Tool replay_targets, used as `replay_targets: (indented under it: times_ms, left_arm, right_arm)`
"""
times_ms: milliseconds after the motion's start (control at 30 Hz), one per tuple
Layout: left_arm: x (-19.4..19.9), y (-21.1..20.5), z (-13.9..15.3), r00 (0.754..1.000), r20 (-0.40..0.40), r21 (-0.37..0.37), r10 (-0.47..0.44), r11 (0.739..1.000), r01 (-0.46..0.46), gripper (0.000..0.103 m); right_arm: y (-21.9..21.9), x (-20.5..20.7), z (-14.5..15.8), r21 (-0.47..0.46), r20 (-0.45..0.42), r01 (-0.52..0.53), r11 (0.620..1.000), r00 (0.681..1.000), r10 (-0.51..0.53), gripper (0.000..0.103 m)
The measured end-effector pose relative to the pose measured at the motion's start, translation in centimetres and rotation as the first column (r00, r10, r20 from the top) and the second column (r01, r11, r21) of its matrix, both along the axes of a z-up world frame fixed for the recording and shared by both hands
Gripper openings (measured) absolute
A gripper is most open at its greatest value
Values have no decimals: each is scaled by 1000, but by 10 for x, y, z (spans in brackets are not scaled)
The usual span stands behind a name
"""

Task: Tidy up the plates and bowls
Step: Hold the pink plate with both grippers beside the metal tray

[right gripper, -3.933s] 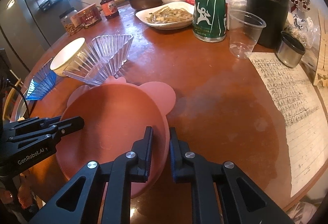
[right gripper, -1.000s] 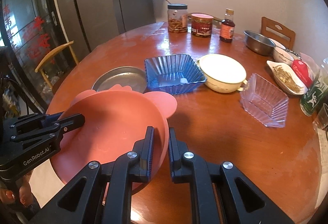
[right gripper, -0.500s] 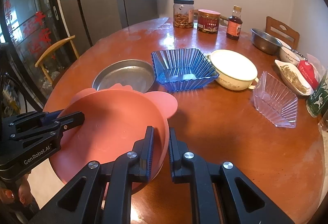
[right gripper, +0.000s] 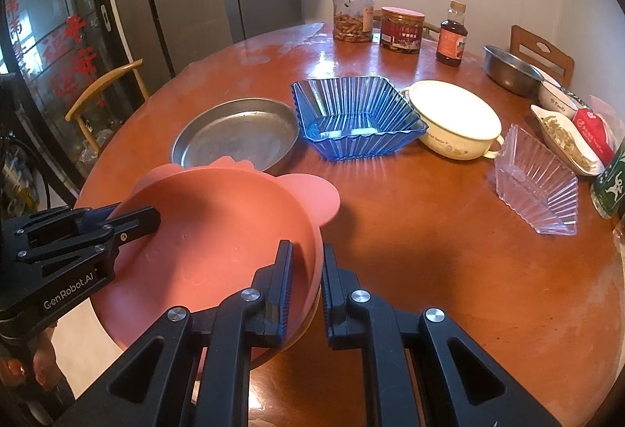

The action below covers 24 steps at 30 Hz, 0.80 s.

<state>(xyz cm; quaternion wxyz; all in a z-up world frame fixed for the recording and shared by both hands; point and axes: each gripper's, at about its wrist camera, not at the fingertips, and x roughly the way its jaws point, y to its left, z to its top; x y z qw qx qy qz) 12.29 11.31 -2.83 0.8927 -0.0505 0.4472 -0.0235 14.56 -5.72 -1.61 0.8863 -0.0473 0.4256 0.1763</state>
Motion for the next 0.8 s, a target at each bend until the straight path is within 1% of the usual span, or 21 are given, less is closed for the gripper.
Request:
replay_targets:
  times_ms: [467, 800]
  left_arm:
    - [1, 1, -1, 1000, 11, 5, 5, 1000, -5, 22]
    - [2, 1, -1, 1000, 15, 4, 7, 1000, -7, 22]
  right_arm:
    - [0, 0, -9, 6, -11, 4, 1000, 1000, -4, 15]
    - [0, 1, -11, 3, -1, -1, 1000, 1000, 1, 16]
